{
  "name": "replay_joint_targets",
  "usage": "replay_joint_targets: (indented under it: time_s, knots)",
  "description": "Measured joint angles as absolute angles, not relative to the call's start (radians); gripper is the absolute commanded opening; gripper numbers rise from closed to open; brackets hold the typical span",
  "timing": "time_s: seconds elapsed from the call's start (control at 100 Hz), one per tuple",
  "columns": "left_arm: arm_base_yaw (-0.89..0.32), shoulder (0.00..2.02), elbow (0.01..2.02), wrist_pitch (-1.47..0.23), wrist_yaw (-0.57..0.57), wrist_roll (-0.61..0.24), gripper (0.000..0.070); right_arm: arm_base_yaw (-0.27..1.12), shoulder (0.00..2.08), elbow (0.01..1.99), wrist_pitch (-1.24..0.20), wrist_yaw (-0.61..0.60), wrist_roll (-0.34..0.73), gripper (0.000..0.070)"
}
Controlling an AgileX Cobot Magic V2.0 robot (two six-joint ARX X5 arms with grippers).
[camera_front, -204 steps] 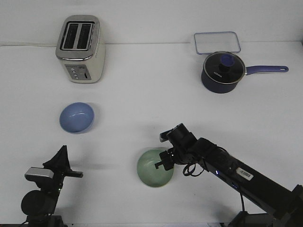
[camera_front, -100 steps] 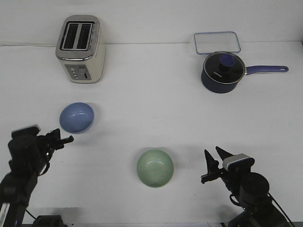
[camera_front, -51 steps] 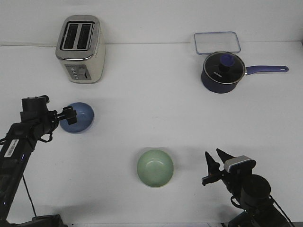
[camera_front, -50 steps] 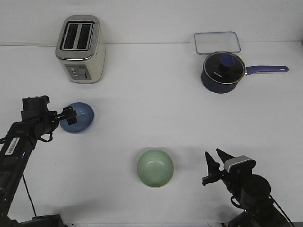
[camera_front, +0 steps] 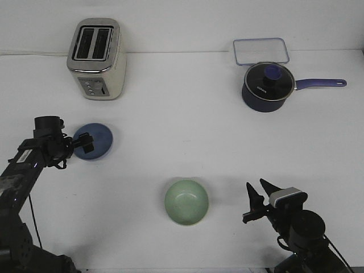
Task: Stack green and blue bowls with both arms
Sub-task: 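Reach the left gripper to the rim of the blue bowl and grasp it, then lift the blue bowl with the left gripper and carry it over the green bowl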
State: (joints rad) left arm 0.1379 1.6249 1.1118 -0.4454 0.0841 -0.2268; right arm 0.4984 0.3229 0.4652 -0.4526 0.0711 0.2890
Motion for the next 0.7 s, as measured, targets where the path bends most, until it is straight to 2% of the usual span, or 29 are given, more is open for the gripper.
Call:
replay_joint_targets:
  time_s: [0.04,0.11,0.12,0.13,0.16,0.37,0.7]
  knots:
    - [0.138,1.633,1.112,-0.445,0.084,-0.226,0.0289,0.498,0.323,0.465,-0.453,0.071,0.289,0.0292]
    - [0.138,1.640,1.112,-0.446,0.085,-0.226,0.0040,0.498,0.323,0.465,-0.452,0.071,0.289,0.0292]
    - [0.138,1.640,1.112,-0.445,0.085,-0.226,0.0040,0.498,0.323,0.465,-0.453,0.071,0.289,0.0292]
    - [0.138,1.640,1.112,-0.445,0.086,-0.226,0.0000,0.498,0.323,0.465,-0.452,0.071,0.289,0.0292]
    - [0.138,1.640,1.112,-0.444,0.089,-0.225,0.0017,0.498,0.323,0.465,-0.453,0.071,0.289,0.0292]
    - [0.139,1.625,1.150,-0.455,0.145,-0.221,0.0013,0.498,0.323,0.465,-0.452,0.072,0.289,0.0291]
    - [0.076,1.382,1.226,-0.556,0.377,-0.198,0.0013,0.498,0.323,0.465,-0.452,0.071,0.289,0.0291]
